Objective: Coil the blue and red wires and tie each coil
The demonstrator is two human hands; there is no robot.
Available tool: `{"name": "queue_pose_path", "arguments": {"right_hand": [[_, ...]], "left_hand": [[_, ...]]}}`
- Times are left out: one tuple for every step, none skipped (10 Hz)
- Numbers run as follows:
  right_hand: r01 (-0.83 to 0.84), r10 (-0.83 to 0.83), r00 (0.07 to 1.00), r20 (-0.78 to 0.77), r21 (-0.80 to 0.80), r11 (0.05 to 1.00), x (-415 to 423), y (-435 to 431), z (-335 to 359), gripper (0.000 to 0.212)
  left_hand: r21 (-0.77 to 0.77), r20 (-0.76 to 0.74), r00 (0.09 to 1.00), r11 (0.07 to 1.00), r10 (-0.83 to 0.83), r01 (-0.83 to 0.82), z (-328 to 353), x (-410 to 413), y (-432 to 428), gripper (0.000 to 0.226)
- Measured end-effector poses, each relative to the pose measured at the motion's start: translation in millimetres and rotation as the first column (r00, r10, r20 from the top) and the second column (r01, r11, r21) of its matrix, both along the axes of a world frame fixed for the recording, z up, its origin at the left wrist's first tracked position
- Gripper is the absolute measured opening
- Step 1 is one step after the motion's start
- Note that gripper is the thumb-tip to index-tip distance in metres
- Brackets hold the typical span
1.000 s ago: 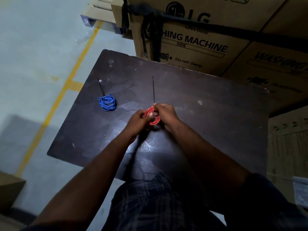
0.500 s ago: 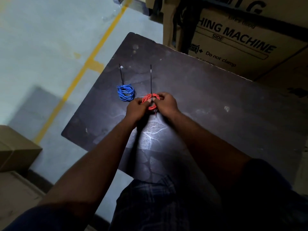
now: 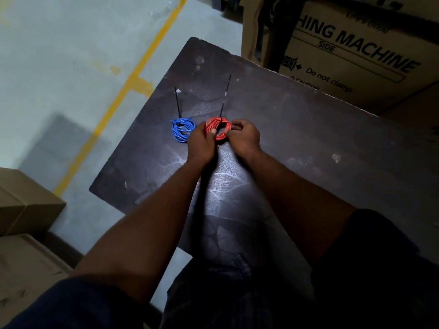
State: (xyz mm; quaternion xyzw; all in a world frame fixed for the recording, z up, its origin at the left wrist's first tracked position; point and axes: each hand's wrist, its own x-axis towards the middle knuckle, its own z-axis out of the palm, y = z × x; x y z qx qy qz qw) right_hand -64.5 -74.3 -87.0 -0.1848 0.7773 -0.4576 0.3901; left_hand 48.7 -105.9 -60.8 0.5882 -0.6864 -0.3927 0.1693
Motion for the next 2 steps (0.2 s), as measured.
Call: {"name": "queue_pose_path", "arguments": {"right_hand": [[0.0,0.0,1.0,-0.018,-0.017,1.0,-3,4,9,0.026],[0.022,-0.023,0.999,-0.042,-0.022,1.0,-6,11,19,0.025]], "left_hand": [[-0.002,-0.001,1.0,1.0,0.027,-0.027,3,2,0,0.025],[-0.035,0.0,1.0,0.999,0.012,-0.012,1,3,-1,0.033]]}}
